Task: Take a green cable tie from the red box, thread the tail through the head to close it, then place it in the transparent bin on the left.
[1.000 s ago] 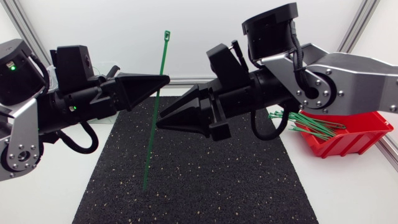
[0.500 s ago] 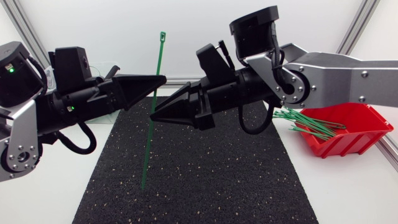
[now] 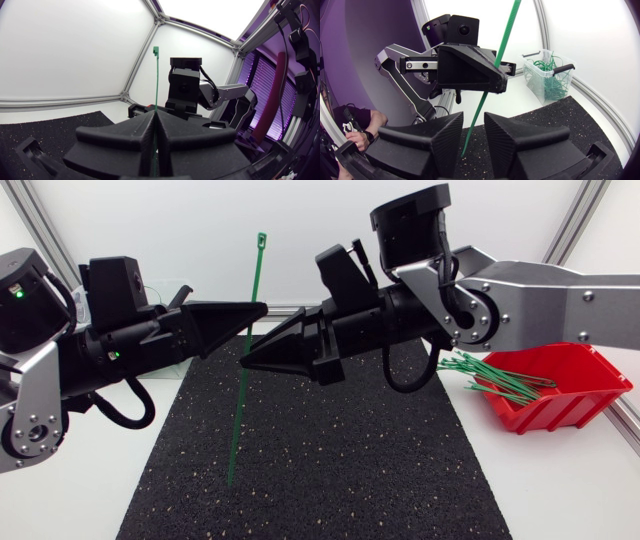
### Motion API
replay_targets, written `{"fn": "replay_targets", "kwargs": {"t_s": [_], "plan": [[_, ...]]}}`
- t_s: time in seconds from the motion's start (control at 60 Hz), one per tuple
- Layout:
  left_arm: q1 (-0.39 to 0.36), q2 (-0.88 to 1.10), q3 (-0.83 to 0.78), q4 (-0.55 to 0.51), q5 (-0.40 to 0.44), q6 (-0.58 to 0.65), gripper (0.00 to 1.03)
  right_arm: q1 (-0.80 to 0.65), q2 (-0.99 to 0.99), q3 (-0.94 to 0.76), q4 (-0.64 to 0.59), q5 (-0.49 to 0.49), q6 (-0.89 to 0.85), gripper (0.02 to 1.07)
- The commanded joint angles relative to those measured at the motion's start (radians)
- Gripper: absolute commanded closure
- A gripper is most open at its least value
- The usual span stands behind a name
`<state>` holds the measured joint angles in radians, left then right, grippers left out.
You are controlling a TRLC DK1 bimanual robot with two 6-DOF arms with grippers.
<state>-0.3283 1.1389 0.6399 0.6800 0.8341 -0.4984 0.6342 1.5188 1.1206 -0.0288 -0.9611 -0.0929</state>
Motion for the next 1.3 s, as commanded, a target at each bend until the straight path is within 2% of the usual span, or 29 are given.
{"fn": "replay_targets", "kwargs": {"t_s": [0.0,0.05,0.267,0.467,0.683,0.967,1.083,1.183,1.283], "plan": [[0.005,-0.008,-0.028,0.021,0.013,-0.028,0.99,0.004,0.017,0.028,0.007,0.002,0.019,0.76],[0.005,-0.007,-0.026,0.021,0.013,-0.029,0.99,0.002,0.017,0.025,0.007,0.002,0.019,0.80],[-0.002,-0.001,-0.026,0.021,0.013,-0.034,0.99,-0.004,0.015,0.024,0.007,-0.001,0.022,0.81],[-0.009,-0.001,-0.026,0.021,0.013,-0.043,0.99,-0.004,0.012,0.024,0.017,-0.004,0.024,0.95],[-0.017,-0.002,-0.028,0.021,0.013,-0.046,0.99,-0.004,0.017,0.025,0.023,-0.005,0.035,1.01],[-0.011,-0.005,-0.028,0.023,0.013,-0.043,0.99,-0.005,0.007,0.011,0.020,-0.004,0.036,1.01],[0.005,-0.005,-0.025,0.023,0.013,-0.043,0.88,-0.011,0.003,0.002,0.009,-0.004,0.035,1.01],[0.026,-0.001,-0.014,0.021,0.014,-0.043,0.74,-0.025,-0.006,-0.004,-0.003,-0.004,0.033,1.01],[0.066,-0.001,0.001,0.012,0.054,-0.043,0.70,-0.036,-0.009,-0.002,-0.029,-0.001,0.032,1.01]]}}
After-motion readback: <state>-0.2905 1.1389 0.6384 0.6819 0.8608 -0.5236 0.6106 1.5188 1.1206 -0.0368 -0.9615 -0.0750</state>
